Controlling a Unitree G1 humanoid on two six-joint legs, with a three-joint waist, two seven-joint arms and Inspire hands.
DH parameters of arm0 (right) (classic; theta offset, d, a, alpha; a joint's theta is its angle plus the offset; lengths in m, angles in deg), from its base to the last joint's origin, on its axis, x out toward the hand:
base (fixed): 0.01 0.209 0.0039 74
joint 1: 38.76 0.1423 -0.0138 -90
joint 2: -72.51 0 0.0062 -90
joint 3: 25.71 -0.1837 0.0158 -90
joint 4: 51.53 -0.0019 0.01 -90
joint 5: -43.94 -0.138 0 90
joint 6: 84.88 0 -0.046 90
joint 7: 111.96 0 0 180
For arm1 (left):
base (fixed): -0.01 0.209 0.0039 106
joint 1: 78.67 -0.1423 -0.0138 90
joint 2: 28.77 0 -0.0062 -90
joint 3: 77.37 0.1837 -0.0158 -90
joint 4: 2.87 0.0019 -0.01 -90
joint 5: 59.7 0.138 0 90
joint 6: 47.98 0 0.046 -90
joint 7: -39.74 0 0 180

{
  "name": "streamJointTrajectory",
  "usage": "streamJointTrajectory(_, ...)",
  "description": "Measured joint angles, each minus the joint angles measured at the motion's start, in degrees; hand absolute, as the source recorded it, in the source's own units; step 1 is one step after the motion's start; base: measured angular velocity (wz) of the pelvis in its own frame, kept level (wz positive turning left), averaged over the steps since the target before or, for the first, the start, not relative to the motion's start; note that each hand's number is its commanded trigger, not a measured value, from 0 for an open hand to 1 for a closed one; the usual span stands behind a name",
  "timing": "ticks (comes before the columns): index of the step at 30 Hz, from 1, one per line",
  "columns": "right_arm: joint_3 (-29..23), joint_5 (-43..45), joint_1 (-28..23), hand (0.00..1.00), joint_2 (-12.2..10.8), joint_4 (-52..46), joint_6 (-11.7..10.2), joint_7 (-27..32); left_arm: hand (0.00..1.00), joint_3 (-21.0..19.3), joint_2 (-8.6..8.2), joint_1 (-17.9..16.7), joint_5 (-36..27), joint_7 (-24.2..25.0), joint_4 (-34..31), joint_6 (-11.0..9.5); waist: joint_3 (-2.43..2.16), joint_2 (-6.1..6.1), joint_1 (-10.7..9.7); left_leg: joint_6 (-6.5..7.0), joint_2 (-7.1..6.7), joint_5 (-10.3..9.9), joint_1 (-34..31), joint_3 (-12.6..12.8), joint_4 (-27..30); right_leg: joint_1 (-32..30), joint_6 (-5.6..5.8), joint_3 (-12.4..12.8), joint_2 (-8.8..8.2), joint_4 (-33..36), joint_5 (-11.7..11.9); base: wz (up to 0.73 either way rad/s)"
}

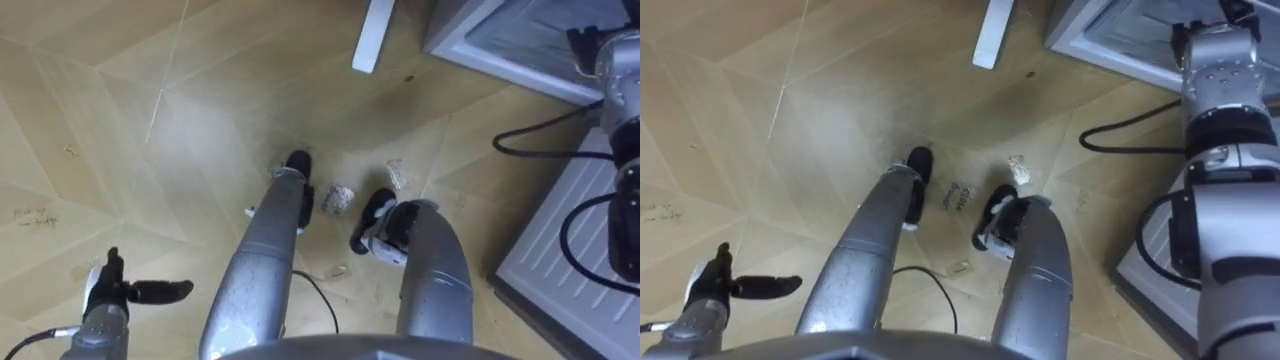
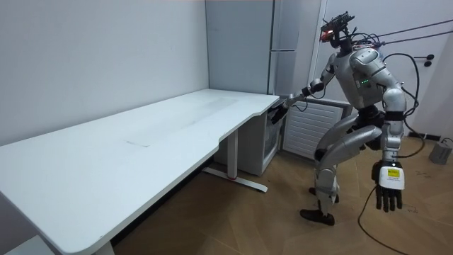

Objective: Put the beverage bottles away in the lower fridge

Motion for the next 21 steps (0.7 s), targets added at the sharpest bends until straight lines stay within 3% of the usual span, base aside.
streamJointTrajectory(5,0.05,-0.46,0.02,0.00,0.10,-0.57,-1.28,2.60,0.00,-0.02,0.09,-3.47,0.02,-0.02,-0.04,0.57,0.00,0.00,1.07,-1.16,0.00,0.70,-0.47,-1.65,-0.07,-0.01,-0.87,-1.61,0.03,0.29,-0.24,0.09)
streamJointTrajectory(10,0.07,-0.54,-0.05,0.00,0.11,-0.67,-3.13,4.07,0.00,-0.02,0.49,-4.19,0.03,0.01,-0.08,0.44,0.02,0.04,2.00,-2.70,-0.66,1.65,-0.87,-3.76,-0.01,0.05,-2.43,-3.97,-1.02,1.81,-1.11,0.18)
streamJointTrajectory(18,0.08,-0.97,-0.15,0.00,0.10,1.12,-4.46,3.36,0.00,0.68,1.66,-4.49,0.01,0.03,-0.42,-0.07,0.15,0.22,3.72,-2.95,-0.54,1.80,0.01,-3.94,-0.15,0.93,-4.13,-5.51,-2.29,3.40,-2.10,0.10)
streamJointTrajectory(21,-0.09,-0.95,-1.30,0.00,0.11,1.79,-5.03,1.90,0.00,0.61,2.12,-4.59,0.04,0.08,-0.52,-0.43,0.18,0.29,4.47,-2.95,0.06,1.80,0.69,-3.62,-0.49,2.16,-4.15,-6.23,-2.36,2.87,-2.21,0.09)
